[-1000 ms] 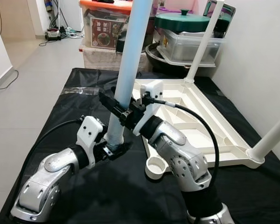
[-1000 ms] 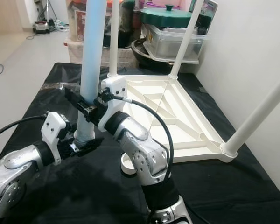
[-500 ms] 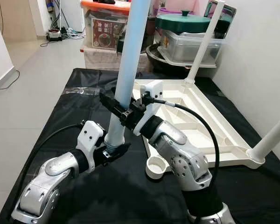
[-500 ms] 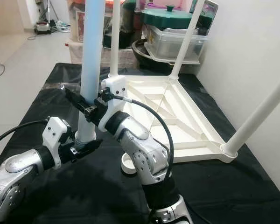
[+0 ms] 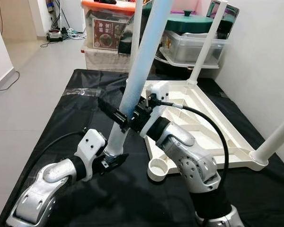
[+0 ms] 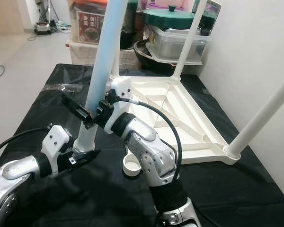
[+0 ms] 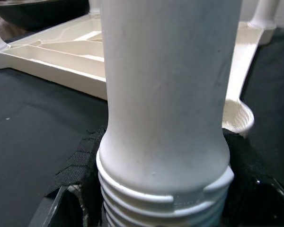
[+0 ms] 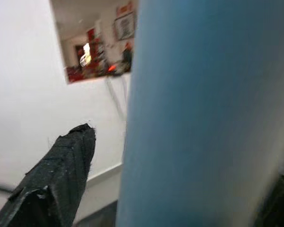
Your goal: Building children table
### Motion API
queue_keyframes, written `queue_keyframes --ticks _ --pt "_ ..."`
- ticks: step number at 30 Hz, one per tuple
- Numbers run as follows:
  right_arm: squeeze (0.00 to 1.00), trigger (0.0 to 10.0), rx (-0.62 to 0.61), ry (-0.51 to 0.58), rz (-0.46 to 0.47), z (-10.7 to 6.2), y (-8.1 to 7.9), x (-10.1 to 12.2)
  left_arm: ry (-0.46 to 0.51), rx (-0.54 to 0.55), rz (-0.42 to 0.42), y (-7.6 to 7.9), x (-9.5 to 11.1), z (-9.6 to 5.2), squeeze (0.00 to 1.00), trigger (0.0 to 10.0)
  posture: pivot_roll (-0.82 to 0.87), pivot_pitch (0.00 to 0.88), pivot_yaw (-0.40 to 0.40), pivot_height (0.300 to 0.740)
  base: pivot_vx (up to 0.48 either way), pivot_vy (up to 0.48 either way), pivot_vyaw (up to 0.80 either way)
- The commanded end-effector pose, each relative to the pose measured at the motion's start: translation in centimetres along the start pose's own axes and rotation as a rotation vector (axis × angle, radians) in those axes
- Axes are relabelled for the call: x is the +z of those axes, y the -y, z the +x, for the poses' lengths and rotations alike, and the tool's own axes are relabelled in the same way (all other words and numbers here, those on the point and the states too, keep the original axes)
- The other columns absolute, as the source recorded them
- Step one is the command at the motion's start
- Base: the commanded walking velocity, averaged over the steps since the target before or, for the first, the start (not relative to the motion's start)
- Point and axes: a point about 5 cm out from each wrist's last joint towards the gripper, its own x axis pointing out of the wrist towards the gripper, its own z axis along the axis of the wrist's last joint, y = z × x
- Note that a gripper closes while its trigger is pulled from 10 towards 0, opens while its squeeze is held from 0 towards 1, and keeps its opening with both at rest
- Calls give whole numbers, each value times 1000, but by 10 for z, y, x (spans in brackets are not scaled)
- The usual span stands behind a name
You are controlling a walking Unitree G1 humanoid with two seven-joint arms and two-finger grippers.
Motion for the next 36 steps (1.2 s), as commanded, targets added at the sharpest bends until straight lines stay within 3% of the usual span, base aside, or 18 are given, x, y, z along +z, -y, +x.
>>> queue_keyframes --ticks 1,10,11,12,13,26,27,32,36 --pt "0 10000 28 -11 20 0 -2 0 8 -31 42 5 3 0 0 10000 99 0 -129 740 0 0 0" --pt "0 10000 38 -30 176 1 -13 -12 13 -30 60 6 2 4 0 10000 96 0 -125 740 0 0 0" --pt "0 1020 44 -21 201 1 -15 -13 11 -37 64 7 1 5 0 10000 93 0 -124 740 0 0 0" --pt "0 1020 44 -21 201 1 -15 -13 11 -37 64 7 1 5 0 10000 93 0 -124 740 0 0 0" --pt "0 0 48 -16 209 0 -17 -14 9 -43 68 8 0 5 0 10000 93 0 -124 740 0 0 0" --pt "0 0 11 12 184 -6 -4 -7 -5 -57 71 10 -6 2 0 10000 94 0 -126 740 0 0 0" --pt "0 0 7 12 180 -7 -3 -7 5 -51 65 8 -6 2 1000 10000 94 0 -126 740 0 0 0" --pt "0 0 -9 8 163 -10 0 -5 19 -23 68 2 -5 0 1000 10000 94 0 -127 740 0 0 0" --pt "0 0 -54 -5 97 -19 13 -2 72 24 42 -5 3 -5 1000 10000 92 0 -127 740 0 0 0"
